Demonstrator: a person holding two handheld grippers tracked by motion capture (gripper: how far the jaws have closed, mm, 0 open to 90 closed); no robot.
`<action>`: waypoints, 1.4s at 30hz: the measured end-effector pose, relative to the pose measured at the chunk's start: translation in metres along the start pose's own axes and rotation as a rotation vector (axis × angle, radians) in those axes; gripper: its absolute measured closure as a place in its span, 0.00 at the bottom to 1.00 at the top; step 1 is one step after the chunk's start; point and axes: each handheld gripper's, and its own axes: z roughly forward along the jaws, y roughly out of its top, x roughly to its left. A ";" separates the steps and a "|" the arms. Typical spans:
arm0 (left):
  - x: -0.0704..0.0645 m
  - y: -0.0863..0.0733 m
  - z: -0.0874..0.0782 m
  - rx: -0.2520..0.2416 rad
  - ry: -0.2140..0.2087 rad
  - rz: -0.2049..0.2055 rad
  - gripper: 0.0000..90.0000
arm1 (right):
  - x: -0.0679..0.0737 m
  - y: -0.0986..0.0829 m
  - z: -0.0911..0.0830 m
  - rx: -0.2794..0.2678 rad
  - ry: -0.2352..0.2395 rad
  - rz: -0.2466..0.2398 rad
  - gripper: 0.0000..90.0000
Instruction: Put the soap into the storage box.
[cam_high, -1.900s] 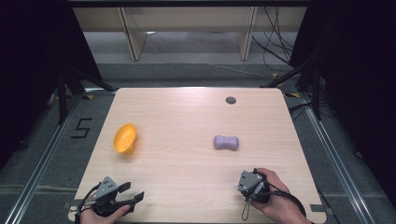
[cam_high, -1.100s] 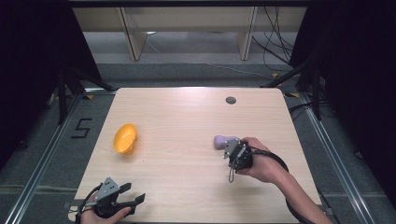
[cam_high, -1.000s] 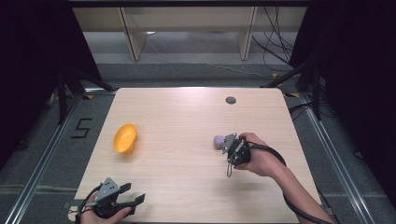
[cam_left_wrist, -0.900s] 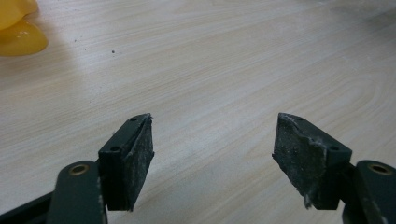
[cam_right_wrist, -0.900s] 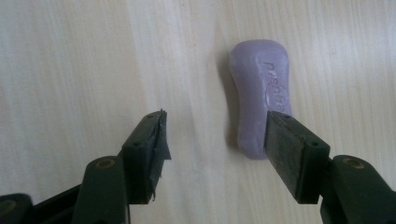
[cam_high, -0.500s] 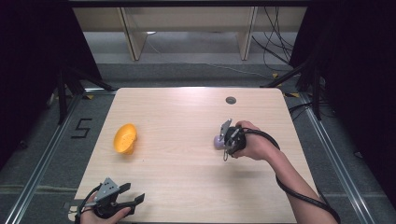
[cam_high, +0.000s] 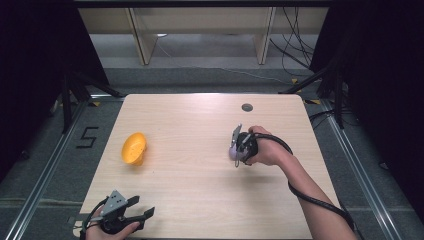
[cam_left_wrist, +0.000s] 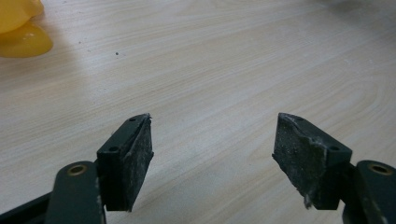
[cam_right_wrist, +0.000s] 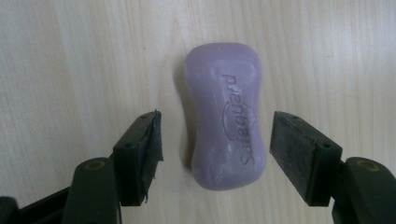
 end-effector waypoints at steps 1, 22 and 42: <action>0.000 0.000 0.000 0.000 0.000 0.000 0.31 | 0.000 0.000 0.000 0.000 0.000 0.000 0.39; 0.001 0.000 0.000 0.007 0.004 0.001 0.30 | -0.011 0.003 0.021 0.000 0.025 -0.053 0.40; 0.001 0.000 0.000 -0.001 0.007 0.000 0.31 | -0.017 0.008 0.035 0.026 0.046 -0.036 0.46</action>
